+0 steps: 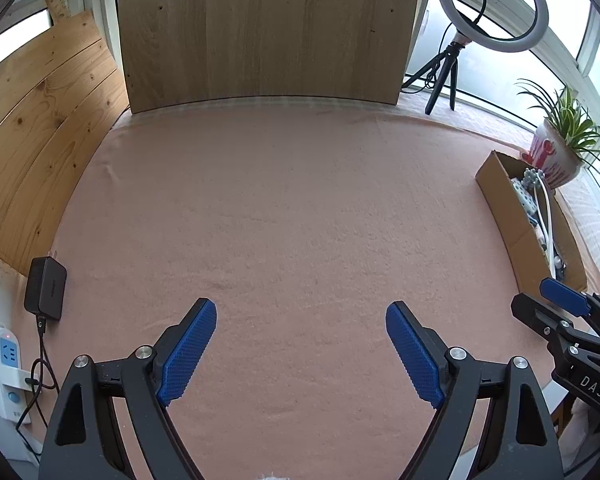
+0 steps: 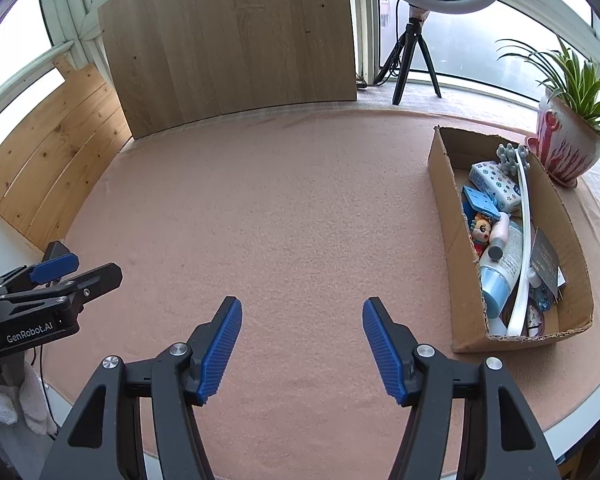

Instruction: Organize objects

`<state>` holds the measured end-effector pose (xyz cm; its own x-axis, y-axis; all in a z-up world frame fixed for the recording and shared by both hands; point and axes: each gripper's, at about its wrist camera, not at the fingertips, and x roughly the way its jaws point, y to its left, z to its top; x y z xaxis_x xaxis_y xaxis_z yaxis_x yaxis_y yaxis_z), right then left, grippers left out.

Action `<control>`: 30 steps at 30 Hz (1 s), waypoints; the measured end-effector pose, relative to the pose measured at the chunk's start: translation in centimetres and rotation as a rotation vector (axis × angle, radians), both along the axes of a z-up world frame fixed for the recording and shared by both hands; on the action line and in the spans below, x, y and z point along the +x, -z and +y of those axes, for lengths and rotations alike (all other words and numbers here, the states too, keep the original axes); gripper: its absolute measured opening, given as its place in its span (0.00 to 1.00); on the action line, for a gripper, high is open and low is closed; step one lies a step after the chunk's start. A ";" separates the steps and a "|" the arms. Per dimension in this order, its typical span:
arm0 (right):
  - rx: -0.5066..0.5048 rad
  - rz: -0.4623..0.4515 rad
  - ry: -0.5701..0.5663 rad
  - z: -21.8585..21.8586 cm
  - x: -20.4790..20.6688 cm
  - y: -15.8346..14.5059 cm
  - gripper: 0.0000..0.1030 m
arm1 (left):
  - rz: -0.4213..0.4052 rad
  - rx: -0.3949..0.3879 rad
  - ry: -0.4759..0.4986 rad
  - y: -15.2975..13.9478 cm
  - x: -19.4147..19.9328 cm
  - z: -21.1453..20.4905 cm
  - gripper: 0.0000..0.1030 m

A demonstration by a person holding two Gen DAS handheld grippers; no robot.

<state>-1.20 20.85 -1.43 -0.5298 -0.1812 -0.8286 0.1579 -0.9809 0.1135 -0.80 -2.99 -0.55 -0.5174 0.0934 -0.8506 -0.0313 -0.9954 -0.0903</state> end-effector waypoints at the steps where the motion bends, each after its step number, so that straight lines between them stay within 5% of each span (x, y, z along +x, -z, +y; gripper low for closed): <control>1: -0.001 0.001 0.000 0.0 0.0 0.0 0.57 | -0.002 0.000 0.000 0.1 -0.1 0.0 0.87; 30: -0.011 -0.015 0.002 -0.2 -1.5 0.7 0.57 | -0.016 -0.001 -0.001 1.1 -1.4 -0.3 0.87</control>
<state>-2.65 20.65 -2.16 -0.5176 -0.1893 -0.8344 0.1543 -0.9799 0.1266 -2.23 -3.33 -1.62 -0.5034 0.0919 -0.8592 -0.0288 -0.9956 -0.0896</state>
